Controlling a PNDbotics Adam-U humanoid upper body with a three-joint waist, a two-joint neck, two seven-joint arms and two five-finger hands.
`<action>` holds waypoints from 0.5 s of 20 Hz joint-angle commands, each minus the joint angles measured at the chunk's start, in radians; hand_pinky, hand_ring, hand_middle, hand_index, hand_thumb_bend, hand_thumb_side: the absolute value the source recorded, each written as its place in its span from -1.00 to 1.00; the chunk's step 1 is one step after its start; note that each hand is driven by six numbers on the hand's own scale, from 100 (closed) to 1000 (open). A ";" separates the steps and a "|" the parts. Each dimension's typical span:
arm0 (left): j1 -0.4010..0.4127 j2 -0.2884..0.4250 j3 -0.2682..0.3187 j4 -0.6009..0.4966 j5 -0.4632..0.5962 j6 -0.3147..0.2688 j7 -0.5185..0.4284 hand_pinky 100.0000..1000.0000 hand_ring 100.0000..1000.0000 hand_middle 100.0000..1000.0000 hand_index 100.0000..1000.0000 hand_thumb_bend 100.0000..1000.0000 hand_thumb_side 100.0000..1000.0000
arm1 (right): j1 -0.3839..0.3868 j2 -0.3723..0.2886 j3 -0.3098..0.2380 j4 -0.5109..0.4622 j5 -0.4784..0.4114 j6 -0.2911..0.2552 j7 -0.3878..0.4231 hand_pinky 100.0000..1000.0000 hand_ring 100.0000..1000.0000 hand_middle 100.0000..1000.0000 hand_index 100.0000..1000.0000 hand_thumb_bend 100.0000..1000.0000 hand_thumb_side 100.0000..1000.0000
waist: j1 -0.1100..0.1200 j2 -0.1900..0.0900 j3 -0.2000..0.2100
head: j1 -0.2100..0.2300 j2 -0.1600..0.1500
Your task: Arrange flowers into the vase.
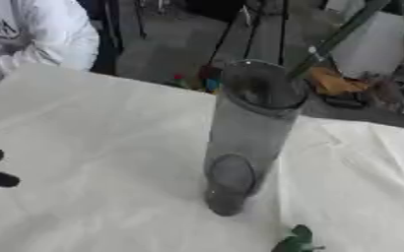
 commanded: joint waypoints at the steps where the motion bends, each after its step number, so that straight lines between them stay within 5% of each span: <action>1: -0.012 0.003 -0.004 -0.018 -0.003 -0.001 -0.006 -0.03 0.28 0.35 0.82 -0.46 1.00 | -0.018 -0.032 -0.006 -0.004 0.021 -0.007 0.010 -1.00 -1.00 -1.00 -1.00 -1.00 0.01 | 0.012 -0.018 0.002 | -0.002 -0.016; 10: -0.015 0.001 -0.006 -0.018 -0.004 0.000 -0.009 -0.03 0.27 0.35 0.82 -0.47 1.00 | -0.019 -0.027 -0.004 0.036 0.037 0.000 -0.014 -1.00 -1.00 -1.00 -1.00 -1.00 0.01 | 0.005 -0.005 0.011 | -0.001 -0.025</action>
